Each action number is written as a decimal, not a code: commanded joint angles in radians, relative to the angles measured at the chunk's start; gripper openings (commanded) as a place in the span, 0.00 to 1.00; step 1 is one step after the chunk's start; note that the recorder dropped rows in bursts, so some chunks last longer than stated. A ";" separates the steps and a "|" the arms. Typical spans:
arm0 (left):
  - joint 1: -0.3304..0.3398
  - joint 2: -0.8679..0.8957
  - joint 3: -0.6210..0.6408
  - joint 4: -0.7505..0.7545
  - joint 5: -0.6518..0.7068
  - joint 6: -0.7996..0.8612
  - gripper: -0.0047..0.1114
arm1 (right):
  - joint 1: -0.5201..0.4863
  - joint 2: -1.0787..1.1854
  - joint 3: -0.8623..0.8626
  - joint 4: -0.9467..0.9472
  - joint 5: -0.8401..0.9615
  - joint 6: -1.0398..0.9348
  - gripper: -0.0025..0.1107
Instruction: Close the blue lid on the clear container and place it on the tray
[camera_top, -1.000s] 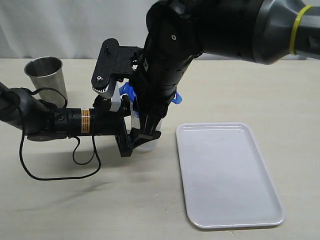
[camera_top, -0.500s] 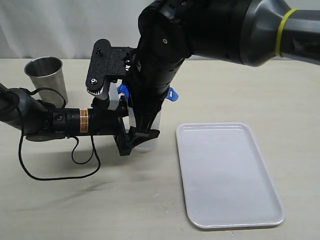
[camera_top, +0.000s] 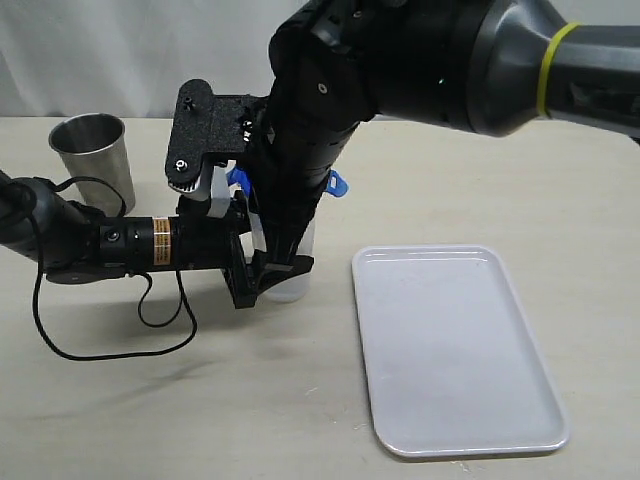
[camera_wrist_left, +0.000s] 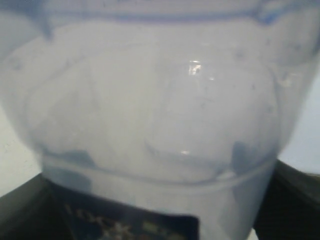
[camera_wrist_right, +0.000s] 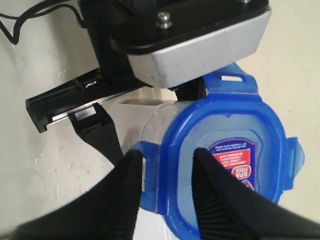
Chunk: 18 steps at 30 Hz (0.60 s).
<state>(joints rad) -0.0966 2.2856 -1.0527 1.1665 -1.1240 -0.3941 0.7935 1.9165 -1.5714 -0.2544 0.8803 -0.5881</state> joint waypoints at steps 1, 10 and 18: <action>0.004 -0.011 0.000 0.052 -0.097 0.028 0.04 | -0.012 0.060 0.090 -0.051 -0.020 -0.003 0.30; 0.004 -0.011 0.000 0.052 -0.097 0.028 0.04 | -0.012 0.060 0.142 -0.144 -0.095 0.055 0.30; 0.013 -0.024 0.000 0.081 -0.097 0.024 0.04 | -0.012 0.060 0.164 -0.090 -0.107 -0.010 0.32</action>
<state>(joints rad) -0.0805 2.2856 -1.0527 1.1519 -1.1163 -0.3984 0.8056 1.9012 -1.4638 -0.3674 0.6967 -0.5822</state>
